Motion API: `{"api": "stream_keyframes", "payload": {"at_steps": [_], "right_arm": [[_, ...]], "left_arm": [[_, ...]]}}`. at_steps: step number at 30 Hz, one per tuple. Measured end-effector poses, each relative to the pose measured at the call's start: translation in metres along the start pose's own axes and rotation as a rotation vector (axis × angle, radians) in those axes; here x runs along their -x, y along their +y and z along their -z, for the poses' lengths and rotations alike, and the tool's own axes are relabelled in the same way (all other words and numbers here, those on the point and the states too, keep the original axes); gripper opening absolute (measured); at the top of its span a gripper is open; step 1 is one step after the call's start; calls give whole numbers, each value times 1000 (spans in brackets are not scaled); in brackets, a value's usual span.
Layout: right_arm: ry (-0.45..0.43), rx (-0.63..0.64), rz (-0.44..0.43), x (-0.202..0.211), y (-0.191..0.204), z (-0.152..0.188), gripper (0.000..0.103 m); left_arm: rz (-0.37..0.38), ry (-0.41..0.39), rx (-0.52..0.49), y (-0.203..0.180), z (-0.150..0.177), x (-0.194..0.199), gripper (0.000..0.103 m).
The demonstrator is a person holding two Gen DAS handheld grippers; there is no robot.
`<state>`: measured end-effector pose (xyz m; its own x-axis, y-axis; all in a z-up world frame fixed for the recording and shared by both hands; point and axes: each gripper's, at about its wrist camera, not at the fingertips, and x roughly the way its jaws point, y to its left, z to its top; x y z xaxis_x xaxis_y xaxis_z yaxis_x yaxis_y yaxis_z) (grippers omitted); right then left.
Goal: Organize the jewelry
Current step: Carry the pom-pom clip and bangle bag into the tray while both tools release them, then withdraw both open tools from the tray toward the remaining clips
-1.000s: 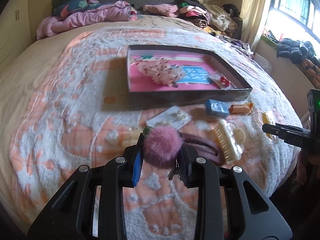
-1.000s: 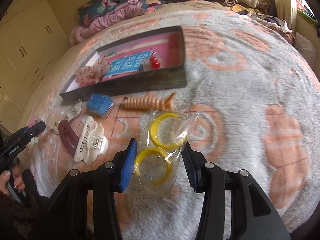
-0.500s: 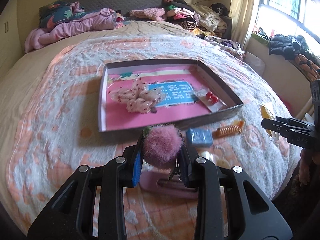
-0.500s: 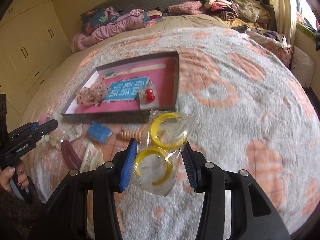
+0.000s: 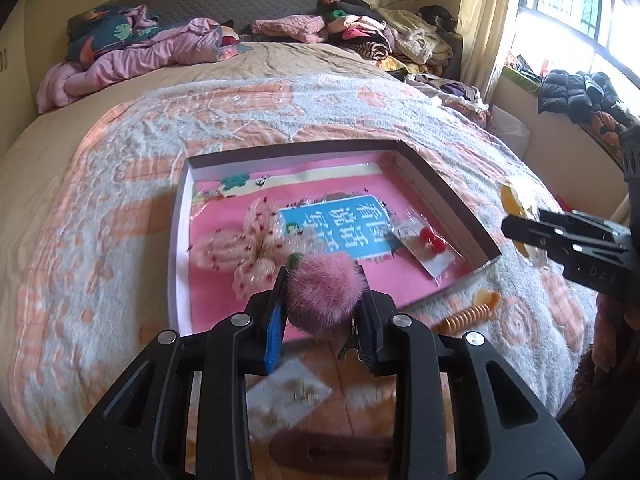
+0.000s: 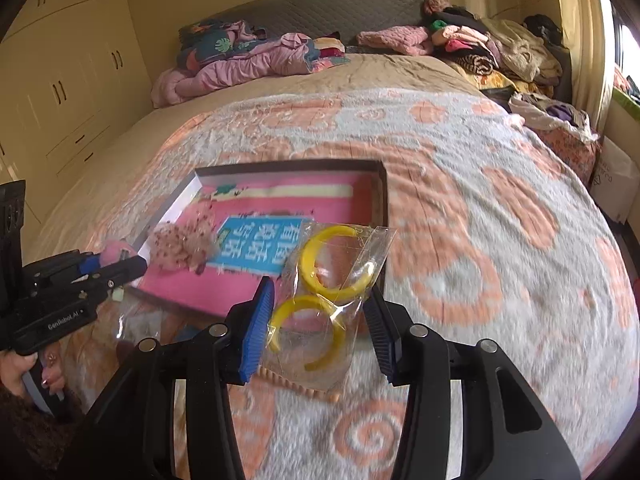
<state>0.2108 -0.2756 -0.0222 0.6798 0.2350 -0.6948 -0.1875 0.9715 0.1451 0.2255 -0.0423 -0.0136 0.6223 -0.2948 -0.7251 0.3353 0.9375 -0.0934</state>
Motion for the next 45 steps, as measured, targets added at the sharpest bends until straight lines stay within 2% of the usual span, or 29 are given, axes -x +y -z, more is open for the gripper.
{"api": "stream_keyframes", "payload": {"at_steps": [12, 27, 38, 45], "right_arm": [[17, 57, 24, -47, -5, -37, 44], [119, 72, 51, -113, 0, -45, 44], [147, 54, 49, -131, 2, -39, 47], [94, 47, 43, -106, 1, -35, 65]], "left_arm": [[-10, 45, -34, -5, -20, -38, 23], [-35, 101, -27, 5, -16, -69, 25], [-53, 88, -18, 11, -10, -56, 48], [-79, 63, -17, 13, -8, -38, 58]]}}
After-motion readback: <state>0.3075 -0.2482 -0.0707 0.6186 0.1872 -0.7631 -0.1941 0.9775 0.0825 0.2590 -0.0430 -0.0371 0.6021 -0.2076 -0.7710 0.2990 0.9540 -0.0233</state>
